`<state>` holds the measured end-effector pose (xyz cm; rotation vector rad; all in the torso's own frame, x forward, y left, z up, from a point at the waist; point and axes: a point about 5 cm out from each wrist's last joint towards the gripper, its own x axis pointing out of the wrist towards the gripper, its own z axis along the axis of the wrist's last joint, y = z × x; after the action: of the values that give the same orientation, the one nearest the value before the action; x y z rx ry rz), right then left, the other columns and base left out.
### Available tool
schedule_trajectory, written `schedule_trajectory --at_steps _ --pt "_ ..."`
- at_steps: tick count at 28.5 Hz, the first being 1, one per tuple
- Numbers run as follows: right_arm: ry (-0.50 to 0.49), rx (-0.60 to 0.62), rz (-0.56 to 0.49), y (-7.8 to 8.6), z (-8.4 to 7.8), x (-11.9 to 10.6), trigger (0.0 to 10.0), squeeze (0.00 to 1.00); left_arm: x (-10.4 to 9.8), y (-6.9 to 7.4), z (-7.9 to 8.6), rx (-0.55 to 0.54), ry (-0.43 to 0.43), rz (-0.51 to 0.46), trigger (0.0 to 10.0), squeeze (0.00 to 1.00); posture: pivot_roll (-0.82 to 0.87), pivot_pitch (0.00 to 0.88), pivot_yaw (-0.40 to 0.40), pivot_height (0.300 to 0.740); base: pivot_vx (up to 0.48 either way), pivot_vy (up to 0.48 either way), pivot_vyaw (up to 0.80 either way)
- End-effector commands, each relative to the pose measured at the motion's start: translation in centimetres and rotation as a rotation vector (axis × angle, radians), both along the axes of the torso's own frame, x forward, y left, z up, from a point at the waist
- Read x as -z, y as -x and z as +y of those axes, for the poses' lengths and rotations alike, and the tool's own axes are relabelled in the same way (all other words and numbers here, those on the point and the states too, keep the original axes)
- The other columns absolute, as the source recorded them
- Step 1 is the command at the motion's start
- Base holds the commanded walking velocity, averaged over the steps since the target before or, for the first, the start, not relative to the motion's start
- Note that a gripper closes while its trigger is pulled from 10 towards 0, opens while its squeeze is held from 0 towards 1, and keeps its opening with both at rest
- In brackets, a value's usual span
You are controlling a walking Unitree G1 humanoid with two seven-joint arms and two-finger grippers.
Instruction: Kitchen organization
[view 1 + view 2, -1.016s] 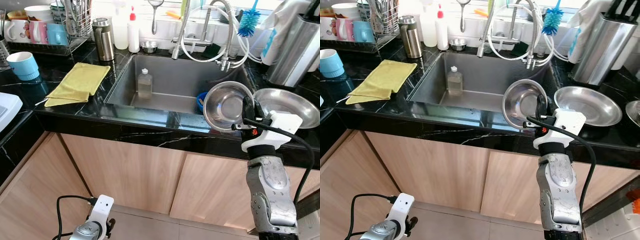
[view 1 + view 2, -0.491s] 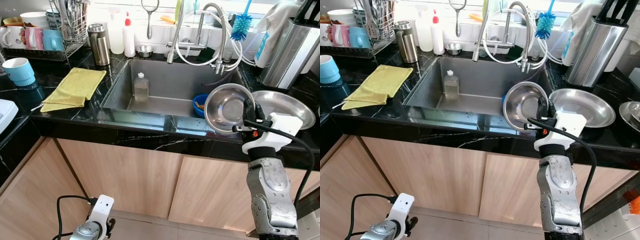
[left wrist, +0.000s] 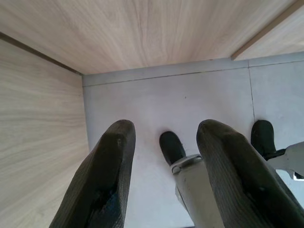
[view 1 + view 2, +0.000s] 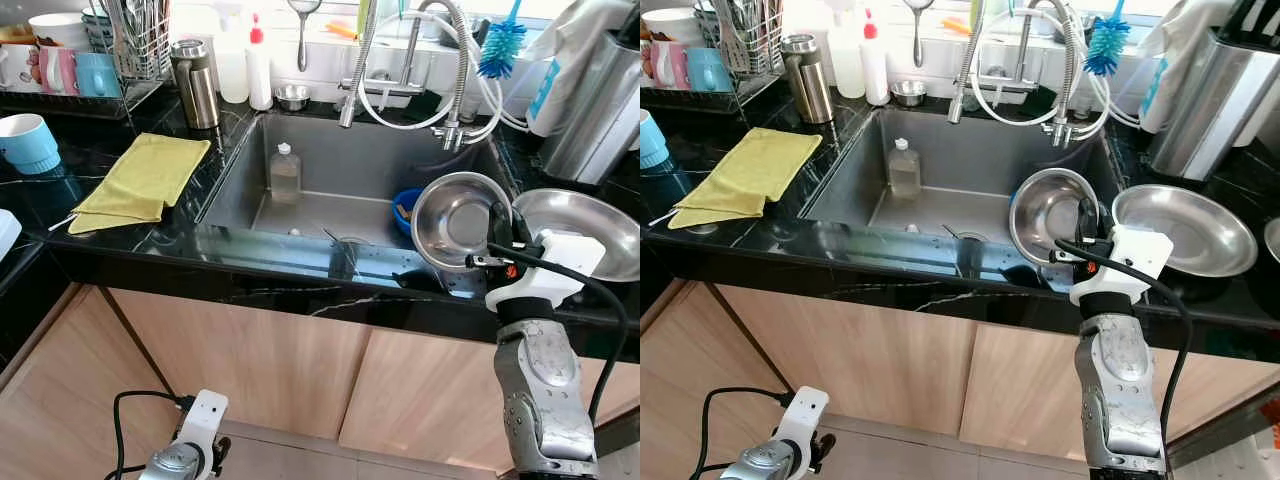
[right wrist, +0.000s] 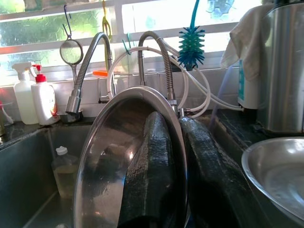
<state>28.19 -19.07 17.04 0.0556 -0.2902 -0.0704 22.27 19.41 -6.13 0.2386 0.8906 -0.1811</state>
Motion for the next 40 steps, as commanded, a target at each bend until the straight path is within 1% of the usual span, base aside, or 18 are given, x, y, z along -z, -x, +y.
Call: schedule_trajectory --at_steps 1,17,24,28,40 --pt "0.001 0.010 -0.025 0.28 -0.19 -0.62 10.0 0.00 0.21 0.33 0.10 -0.007 -0.004 0.015 10.0 0.00 0.03 0.030 -0.064 0.740 0.266 0.000 0.00" --pt "0.003 0.003 -0.029 0.26 -0.09 -0.83 10.0 0.00 0.25 0.37 -0.03 -0.011 0.001 0.014 10.0 0.00 0.03 0.027 -0.069 0.740 0.266 0.000 0.00" --pt "0.022 -0.003 -0.037 0.24 0.12 -1.05 10.0 0.00 0.28 0.40 -0.08 -0.014 0.003 0.013 10.0 0.00 0.03 0.028 -0.071 0.740 0.289 0.000 0.00" --pt "-0.005 0.000 -0.036 0.19 0.04 -0.99 10.0 0.00 0.30 0.44 -0.09 -0.014 0.003 0.015 10.0 0.00 0.03 0.028 -0.071 0.740 0.295 0.000 0.00" --pt "0.002 -0.005 -0.031 0.18 0.11 -0.96 10.0 0.00 0.34 0.50 -0.11 -0.013 0.004 0.017 10.0 0.00 0.02 0.026 -0.071 0.740 0.295 0.000 0.00"
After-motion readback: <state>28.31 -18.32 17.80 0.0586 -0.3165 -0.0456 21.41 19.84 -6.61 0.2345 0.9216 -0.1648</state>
